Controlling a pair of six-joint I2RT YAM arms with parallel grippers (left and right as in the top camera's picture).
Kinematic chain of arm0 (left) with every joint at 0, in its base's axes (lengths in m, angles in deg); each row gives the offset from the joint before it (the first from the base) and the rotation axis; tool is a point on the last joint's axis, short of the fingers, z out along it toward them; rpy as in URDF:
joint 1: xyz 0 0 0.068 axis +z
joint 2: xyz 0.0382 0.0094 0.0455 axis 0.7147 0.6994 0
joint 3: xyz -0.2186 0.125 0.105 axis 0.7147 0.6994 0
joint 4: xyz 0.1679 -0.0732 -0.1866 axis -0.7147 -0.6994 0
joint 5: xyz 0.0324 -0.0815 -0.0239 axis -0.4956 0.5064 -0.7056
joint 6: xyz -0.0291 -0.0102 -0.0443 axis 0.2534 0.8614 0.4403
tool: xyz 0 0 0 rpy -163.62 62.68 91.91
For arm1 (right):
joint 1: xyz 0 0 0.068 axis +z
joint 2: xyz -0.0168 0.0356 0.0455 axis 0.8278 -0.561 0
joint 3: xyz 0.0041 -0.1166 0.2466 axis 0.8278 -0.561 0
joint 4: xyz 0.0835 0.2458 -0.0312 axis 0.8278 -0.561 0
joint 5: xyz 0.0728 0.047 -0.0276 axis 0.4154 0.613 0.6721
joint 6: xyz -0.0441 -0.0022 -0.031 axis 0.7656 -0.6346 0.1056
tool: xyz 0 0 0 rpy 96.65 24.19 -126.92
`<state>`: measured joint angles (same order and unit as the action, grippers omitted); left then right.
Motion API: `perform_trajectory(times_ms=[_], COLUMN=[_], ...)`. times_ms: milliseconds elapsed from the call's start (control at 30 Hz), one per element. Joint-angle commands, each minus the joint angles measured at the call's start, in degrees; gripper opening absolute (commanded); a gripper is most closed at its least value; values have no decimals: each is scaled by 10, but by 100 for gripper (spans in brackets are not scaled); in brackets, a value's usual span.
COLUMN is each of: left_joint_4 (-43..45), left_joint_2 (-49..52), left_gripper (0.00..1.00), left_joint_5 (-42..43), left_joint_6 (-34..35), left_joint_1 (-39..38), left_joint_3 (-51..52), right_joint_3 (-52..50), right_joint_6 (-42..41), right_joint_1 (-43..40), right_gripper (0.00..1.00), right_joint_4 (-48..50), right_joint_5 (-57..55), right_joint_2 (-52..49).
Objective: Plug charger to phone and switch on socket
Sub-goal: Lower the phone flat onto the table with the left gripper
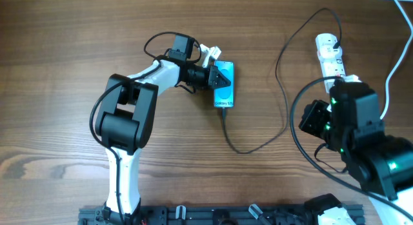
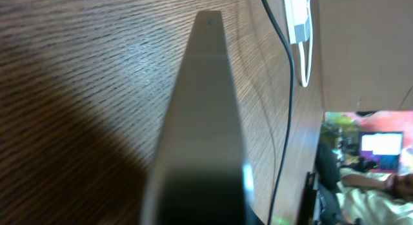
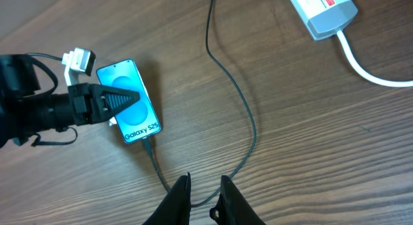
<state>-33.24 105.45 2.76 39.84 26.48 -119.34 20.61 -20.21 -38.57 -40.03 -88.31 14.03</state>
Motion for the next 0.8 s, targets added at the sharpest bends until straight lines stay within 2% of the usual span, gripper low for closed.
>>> perform_trajectory(times_ms=[0, 100, 300, 500, 633, 767], left_joint_4=[-2, -5, -24, -35, -47, -97], left_joint_2=[22, 22, 42, 57, 57, 57], left_gripper=[4, 8, 16, 36, 40, 40], left_joint_5=[-15, -26, -49, -49, -50, -60], left_joint_6=[28, 27, 28, 45, 56, 56], left_joint_1=[-2, -2, -3, -2, 2, 21], left_joint_3=[-6, -6, -5, -5, -5, -6], right_joint_3=[8, 8, 8, 8, 8, 8], right_joint_6=[-6, -6, -5, -6, -6, -6], right_joint_1=[-2, -2, -2, -2, -2, -2], right_gripper=[15, 13, 13, 18, 18, 18], right_joint_4=[-5, -5, -13, -13, -13, -15], right_joint_5=[-12, -12, -12, -13, -12, -12], right_joint_2=[-24, -48, -71, -71, -71, -71])
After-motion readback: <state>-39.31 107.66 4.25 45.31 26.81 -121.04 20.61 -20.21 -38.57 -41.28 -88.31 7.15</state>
